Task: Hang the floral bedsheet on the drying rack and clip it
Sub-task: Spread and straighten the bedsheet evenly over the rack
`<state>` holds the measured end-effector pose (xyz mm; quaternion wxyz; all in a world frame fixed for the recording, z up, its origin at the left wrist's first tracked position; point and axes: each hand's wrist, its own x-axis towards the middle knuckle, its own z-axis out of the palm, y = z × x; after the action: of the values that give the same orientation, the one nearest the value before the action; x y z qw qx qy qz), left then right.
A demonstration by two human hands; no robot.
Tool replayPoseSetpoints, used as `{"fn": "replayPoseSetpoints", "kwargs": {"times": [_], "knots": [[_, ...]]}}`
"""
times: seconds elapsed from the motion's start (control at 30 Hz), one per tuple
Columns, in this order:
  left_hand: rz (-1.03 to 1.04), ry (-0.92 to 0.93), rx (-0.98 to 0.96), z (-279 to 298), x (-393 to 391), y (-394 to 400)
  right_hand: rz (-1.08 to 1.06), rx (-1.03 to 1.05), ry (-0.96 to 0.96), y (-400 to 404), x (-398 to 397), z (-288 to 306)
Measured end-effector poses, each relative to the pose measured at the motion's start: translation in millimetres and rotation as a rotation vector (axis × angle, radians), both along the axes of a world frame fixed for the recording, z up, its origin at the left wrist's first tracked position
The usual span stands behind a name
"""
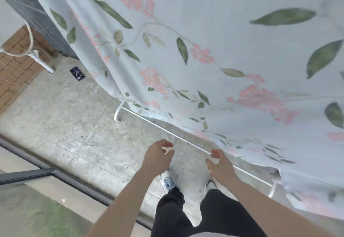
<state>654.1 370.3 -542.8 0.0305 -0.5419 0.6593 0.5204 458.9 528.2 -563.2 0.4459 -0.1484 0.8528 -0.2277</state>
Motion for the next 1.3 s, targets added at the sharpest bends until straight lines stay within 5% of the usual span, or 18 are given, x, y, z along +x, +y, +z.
{"fn": "replayPoseSetpoints", "kwargs": {"times": [0.43, 0.87, 1.3], "knots": [[-0.435, -0.052, -0.157, 66, -115, 142, -0.264, -0.094, -0.01, 186, -72, 55], [-0.509, 0.093, -0.165, 119, -233, 315, -0.408, -0.148, 0.092, 390, -187, 91], [-0.865, 0.07, -0.218, 127, -319, 351, -0.562, -0.172, 0.165, 449, -213, 134]]}}
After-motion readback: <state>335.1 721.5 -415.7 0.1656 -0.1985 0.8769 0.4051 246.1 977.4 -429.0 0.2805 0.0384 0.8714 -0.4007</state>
